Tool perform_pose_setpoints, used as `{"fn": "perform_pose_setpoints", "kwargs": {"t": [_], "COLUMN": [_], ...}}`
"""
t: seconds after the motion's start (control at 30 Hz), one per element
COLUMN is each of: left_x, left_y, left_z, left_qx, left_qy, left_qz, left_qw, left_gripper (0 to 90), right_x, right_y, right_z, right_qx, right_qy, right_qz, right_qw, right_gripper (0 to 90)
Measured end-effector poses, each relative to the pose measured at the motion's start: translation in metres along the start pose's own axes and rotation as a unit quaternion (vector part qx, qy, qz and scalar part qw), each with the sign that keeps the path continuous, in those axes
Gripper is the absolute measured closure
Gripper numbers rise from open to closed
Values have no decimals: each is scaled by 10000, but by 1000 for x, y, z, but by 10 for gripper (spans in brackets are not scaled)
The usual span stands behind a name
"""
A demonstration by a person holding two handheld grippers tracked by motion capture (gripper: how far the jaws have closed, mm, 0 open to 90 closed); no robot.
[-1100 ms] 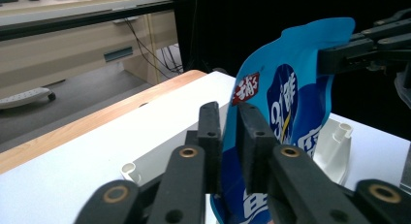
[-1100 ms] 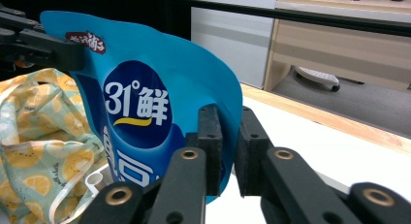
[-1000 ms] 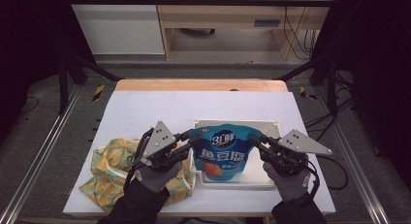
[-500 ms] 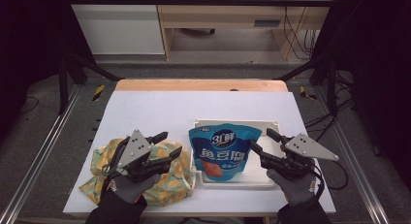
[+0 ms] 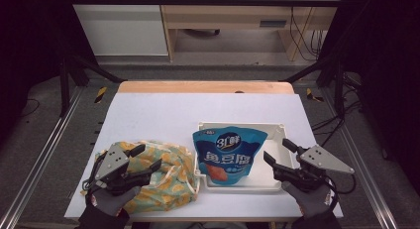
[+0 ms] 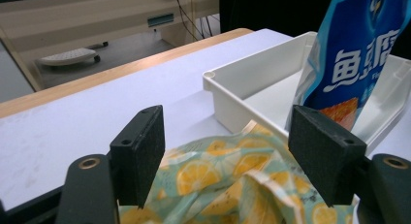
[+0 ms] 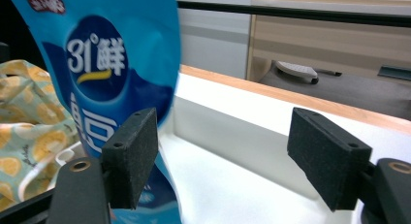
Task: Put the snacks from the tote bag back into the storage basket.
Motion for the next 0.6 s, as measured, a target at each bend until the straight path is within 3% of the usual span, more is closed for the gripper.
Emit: {"fn": "perform_pose_setpoints", "kwargs": {"t": [0.17, 0.33, 0.4, 0.6], "left_x": [10, 21, 24, 31], "left_y": [14, 29, 34, 43], "left_z": [-8, -15, -19, -20], "left_qx": [-128, -292, -274, -332], "left_qy": [-43, -97, -123, -95], "left_qz": [-75, -152, -263, -342], "left_qw": [9999, 9994, 9992, 9988], "left_gripper": [281, 279, 278, 274], "right_x": [16, 31, 34, 49], "right_y": [-6, -14, -16, -21], "right_z": [-1, -1, 0, 4], "right_qx": [39, 222, 259, 291], "right_qy": [57, 103, 80, 187], "right_qz": [85, 90, 147, 232], "right_qw": [9999, 9997, 9995, 9991], "right_gripper": [264, 264, 264, 253]}}
Point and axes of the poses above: each handheld gripper's, and its own axes: z roughly forward along the jaws, x roughly out of its underside, y roughly to its left, the point moved 9 cm from there along z, roughly forward along the jaws, and after that the axes turned 10 degrees about -z, right-handed, at the moved point
